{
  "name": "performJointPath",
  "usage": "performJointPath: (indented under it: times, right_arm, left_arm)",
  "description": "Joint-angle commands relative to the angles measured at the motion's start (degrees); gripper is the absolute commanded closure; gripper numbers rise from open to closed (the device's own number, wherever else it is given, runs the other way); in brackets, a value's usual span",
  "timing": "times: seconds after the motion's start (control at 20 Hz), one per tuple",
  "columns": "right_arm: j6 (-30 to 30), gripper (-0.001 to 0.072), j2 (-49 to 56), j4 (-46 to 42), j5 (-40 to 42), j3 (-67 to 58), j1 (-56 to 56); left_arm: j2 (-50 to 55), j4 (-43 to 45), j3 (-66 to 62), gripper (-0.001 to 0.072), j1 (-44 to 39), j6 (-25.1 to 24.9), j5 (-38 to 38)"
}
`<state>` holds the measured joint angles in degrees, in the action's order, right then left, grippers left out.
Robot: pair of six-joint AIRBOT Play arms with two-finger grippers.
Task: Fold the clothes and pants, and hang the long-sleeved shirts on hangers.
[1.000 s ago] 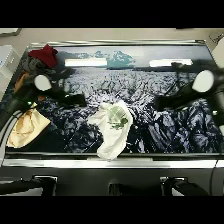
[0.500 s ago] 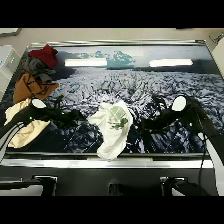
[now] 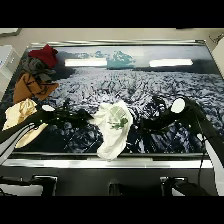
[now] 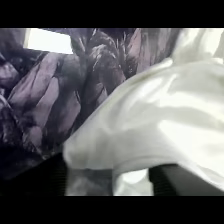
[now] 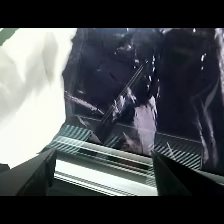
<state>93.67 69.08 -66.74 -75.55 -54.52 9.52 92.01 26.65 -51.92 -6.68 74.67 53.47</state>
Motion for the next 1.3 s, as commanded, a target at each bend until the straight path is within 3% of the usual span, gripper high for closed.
performJointPath:
  times: [0.0,0.05,0.25,0.6,0.65,0.75,0.9,1.05,1.15,1.25]
  right_arm:
    - [0.8,0.0033,0.0,0.1,2.4,0.0,0.0]
    - [1.7,0.0032,0.0,0.0,3.6,0.0,0.0]
    - [4.3,0.0029,2.7,2.4,11.4,0.2,0.0]
    - [4.3,0.0043,16.3,17.8,23.0,0.3,0.0]
    - [4.6,0.0056,17.5,19.3,24.0,0.3,0.0]
    - [4.7,0.0169,19.1,22.3,26.2,0.3,0.0]
    - [4.7,0.0185,20.5,27.0,29.6,0.3,0.0]
    - [4.7,0.0374,21.9,30.7,31.4,0.3,0.1]
    - [4.7,0.0681,22.3,31.1,31.1,0.3,0.1]
    - [1.5,0.0679,21.4,30.9,31.3,-0.3,0.0]
  left_arm:
    - [0.4,-1.7,0.0,0.0606,-2.4,-0.8,-3.0]
    - [0.2,-1.7,0.0,0.0682,-2.4,-1.2,-3.0]
    - [-2.6,-1.6,0.0,0.0684,-0.7,-2.7,-3.0]
    - [-5.1,-1.6,0.0,0.0683,-0.1,-2.7,-1.2]
    - [-5.2,-1.6,0.0,0.0683,-0.1,-2.7,-1.1]
    - [-5.3,-1.6,0.0,0.0683,-0.1,-2.7,-1.1]
    - [-5.4,-1.6,0.0,0.0683,-0.1,-2.7,-1.0]
    - [-5.4,-1.6,0.0,0.0683,-0.1,-2.7,-1.0]
    - [-5.6,-1.6,0.0,0.0683,-0.1,-2.7,-0.8]
    - [-6.5,-1.6,-0.1,0.0683,0.2,-2.8,-0.8]
